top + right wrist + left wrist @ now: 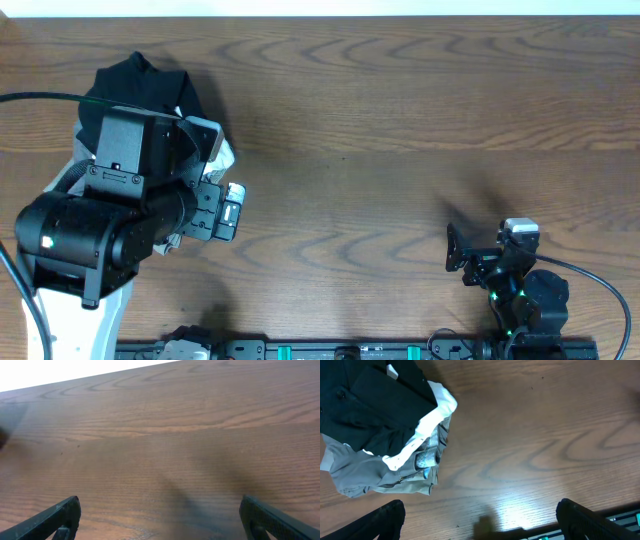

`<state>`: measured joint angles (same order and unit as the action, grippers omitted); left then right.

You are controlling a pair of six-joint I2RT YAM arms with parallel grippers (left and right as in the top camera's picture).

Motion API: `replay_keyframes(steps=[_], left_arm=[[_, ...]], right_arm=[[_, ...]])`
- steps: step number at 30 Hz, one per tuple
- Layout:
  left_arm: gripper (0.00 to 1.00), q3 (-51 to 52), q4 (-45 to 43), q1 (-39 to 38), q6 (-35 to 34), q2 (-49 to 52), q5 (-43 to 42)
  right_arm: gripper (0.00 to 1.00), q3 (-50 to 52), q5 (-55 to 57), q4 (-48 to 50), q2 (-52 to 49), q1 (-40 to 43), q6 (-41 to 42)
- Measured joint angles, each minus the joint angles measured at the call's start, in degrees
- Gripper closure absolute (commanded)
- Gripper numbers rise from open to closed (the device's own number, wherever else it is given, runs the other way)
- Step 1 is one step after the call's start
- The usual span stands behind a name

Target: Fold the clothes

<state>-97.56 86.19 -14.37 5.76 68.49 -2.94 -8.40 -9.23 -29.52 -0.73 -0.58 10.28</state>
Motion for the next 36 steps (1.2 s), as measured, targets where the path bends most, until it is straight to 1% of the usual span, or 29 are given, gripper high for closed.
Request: replay_keyframes(steps=[7, 9, 11, 14, 16, 21, 28, 34, 36], left_arm=[[0.02, 0.0, 0.6, 0.0, 0.0, -0.2, 0.0], [0.02, 0.2, -0.9, 0.2, 0.1, -1.2, 0.2], [0.02, 1.0, -4.8, 1.4, 0.2, -3.1, 0.2], [0.02, 4.9, -13.8, 5.1, 0.2, -8.9, 0.2], [0.02, 8.0, -18.3, 7.2, 0.2, -12.7, 0.2], [0.02, 20.0, -30.1, 11.2, 0.2, -23.7, 0.2], [0.02, 40.3, -45.0, 12.1, 0.2, -37.8, -0.3], [0.02, 57.4, -55.6, 13.8, 0.2, -49.9, -3.7], [0.02, 61.6, -58.6, 14.9, 0.2, -53.0, -5.0]], right_arm=[[0.01, 0.0, 0.0, 0.0, 0.0, 0.0, 0.0], [0.01, 0.0, 0.0, 0.0, 0.0, 0.0, 0.0], [0.01, 0.0, 0.0, 0.0, 0.0, 0.0, 0.0], [0.01, 0.0, 0.0, 0.0, 0.0, 0.0, 0.0], [0.01, 0.0, -0.1, 0.0, 0.0, 0.0, 0.0], [0.01, 0.0, -0.2, 0.1, 0.0, 0.0, 0.0], [0.01, 0.1, -0.2, 0.0, 0.0, 0.0, 0.0], [0.01, 0.1, -0.2, 0.2, 0.0, 0.0, 0.0], [0.01, 0.1, -0.2, 0.2, 0.0, 0.0, 0.0]])
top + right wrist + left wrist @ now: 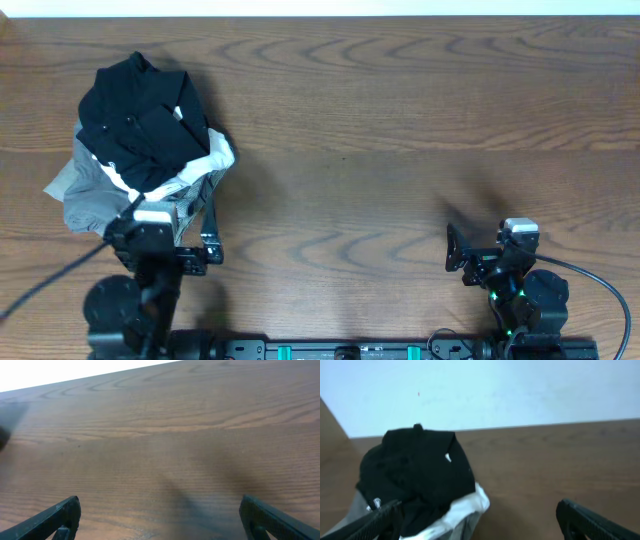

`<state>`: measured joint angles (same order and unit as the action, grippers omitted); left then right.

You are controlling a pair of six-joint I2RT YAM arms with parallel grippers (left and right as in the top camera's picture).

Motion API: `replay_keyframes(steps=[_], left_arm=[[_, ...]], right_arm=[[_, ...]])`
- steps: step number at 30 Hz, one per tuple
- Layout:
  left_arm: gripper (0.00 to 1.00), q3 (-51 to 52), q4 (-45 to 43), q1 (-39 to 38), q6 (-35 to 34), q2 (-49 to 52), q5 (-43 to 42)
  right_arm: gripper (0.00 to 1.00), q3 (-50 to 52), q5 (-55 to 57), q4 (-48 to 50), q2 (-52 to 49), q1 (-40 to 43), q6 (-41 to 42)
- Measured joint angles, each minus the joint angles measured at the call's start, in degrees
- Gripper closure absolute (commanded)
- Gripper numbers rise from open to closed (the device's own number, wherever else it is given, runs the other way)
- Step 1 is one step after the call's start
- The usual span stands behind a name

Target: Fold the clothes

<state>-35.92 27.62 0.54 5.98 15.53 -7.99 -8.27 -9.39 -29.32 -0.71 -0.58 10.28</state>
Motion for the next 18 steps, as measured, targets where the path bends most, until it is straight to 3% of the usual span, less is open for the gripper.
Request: replay_keyframes(steps=[12, 18], left_arm=[[0.02, 20.0, -24.9, 1.6, -0.2, -11.3, -3.4], [0.02, 29.4, -32.9, 1.6, -0.2, -14.2, -3.8]], right_arm=[[0.01, 0.0, 0.0, 0.0, 0.0, 0.0, 0.0], [0.01, 0.0, 0.0, 0.0, 0.0, 0.0, 0.0]])
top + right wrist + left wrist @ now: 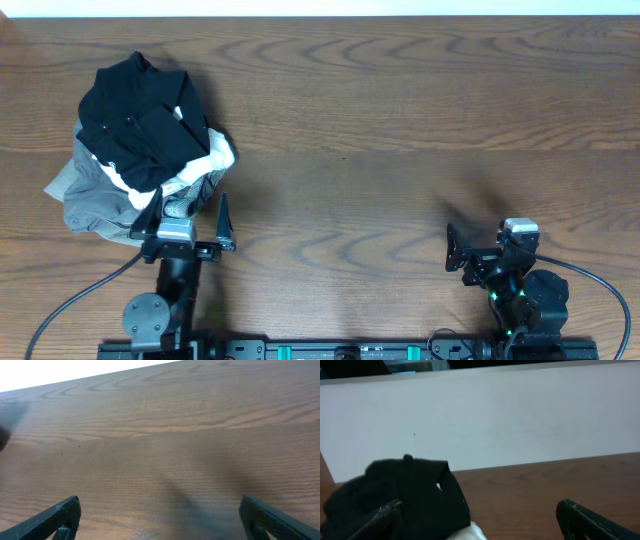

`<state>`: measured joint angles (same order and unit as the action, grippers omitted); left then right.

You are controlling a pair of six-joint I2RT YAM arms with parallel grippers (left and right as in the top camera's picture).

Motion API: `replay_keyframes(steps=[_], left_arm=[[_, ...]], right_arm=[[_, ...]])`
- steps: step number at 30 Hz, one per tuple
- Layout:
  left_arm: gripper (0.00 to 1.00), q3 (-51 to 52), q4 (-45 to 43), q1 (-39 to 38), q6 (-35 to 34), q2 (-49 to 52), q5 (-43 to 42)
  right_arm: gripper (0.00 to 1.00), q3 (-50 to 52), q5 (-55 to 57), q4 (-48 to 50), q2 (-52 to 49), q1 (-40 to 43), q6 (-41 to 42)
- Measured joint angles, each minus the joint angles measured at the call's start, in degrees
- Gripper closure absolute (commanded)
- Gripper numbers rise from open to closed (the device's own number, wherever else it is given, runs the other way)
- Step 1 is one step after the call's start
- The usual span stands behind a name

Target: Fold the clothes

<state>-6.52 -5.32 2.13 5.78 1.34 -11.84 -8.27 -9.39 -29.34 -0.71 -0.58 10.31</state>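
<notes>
A heap of clothes lies at the table's left: a black garment (140, 120) on top, a white one (215, 152) under it and a grey one (90, 195) at the bottom. The black garment (405, 492) and a bit of the white one (467, 532) fill the lower left of the left wrist view. My left gripper (186, 216) sits low at the front edge just below the heap, open and empty. The right gripper (470, 250) rests at the front right, open over bare wood (160, 460).
The brown wooden table (400, 130) stretches from the heap to the right edge. A white wall (495, 415) stands behind the table's far edge. A black rail (350, 350) with the arm bases runs along the front.
My left arm has drawn lower toward its base; its camera now looks level at the heap and the wall. The heap and the right arm are unchanged.
At first my left arm reached out above the heap, open, looking down on the clothes. Then it stood back near the front edge with the heap uncovered. Now it sits folded low at its base. The right arm stayed still throughout.
</notes>
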Motion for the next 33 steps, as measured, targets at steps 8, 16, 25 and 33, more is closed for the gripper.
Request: replay_keyframes(steps=[8, 16, 25, 33], left_arm=[[0.02, 5.2, -1.0, 0.0, 0.0, -0.6, -0.1], [0.02, 6.1, 4.0, 0.0, 0.0, -0.7, -0.2], [0.02, 5.7, 5.5, 0.0, 0.0, -0.5, 0.1], [0.02, 5.7, 5.5, 0.0, 0.0, 0.0, 0.2]], right_arm=[[0.01, 0.0, 0.0, 0.0, 0.0, 0.0, 0.0], [0.01, 0.0, 0.0, 0.0, 0.0, 0.0, 0.0], [0.01, 0.0, 0.0, 0.0, 0.0, 0.0, 0.0], [0.01, 0.0, 0.0, 0.0, 0.0, 0.0, 0.0]])
